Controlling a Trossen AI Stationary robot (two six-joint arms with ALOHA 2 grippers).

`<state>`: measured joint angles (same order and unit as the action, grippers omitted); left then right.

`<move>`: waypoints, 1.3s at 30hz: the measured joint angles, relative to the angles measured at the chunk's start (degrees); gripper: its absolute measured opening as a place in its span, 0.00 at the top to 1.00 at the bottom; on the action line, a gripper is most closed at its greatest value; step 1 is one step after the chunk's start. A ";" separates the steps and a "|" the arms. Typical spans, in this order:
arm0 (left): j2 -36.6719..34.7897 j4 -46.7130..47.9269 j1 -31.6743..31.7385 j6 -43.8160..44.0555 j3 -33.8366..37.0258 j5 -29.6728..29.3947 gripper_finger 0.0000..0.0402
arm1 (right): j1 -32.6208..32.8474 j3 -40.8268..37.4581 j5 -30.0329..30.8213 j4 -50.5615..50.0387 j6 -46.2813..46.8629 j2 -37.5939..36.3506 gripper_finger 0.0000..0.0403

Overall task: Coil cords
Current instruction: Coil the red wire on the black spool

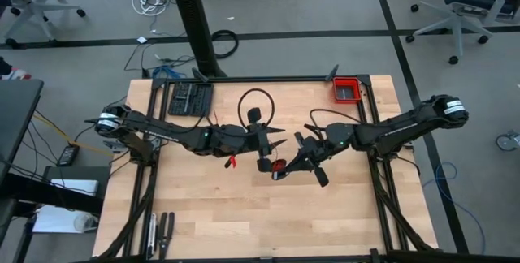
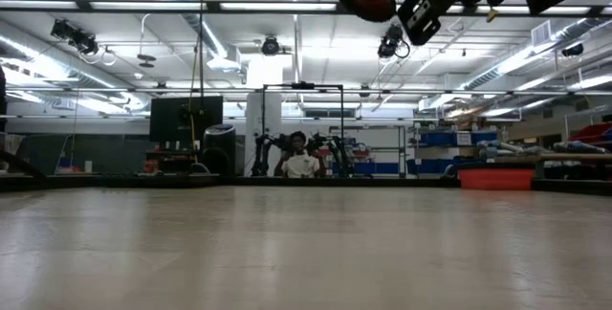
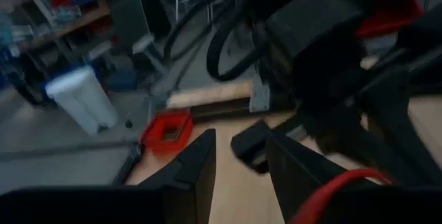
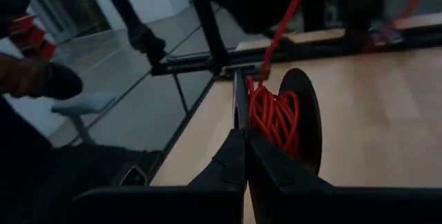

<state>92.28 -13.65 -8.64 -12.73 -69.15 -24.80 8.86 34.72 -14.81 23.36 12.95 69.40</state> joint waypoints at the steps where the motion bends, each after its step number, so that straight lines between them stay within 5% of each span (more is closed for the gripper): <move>1: -0.16 1.95 0.05 0.76 -0.34 -0.02 0.67 | -0.44 0.00 -1.74 -0.02 0.00 0.60 1.00; 12: -0.38 7.09 0.39 5.06 -3.23 10.31 0.67 | -2.65 0.04 -15.37 11.66 -4.19 6.06 1.00; 26: -0.77 15.99 2.49 10.39 -6.01 12.48 0.67 | -7.50 0.25 -13.38 -0.02 -2.41 -2.04 1.00; 34: -0.88 22.30 4.80 10.60 -13.09 13.34 0.67 | -7.17 6.53 -19.01 -13.69 -0.84 -2.06 1.00; 39: -0.71 22.51 5.22 11.24 -13.24 15.82 0.67 | -6.36 7.22 -21.03 -10.05 -1.46 -1.94 1.00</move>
<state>91.57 8.86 -3.42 -1.49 -82.39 -8.97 2.49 41.94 -35.84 13.31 11.49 67.46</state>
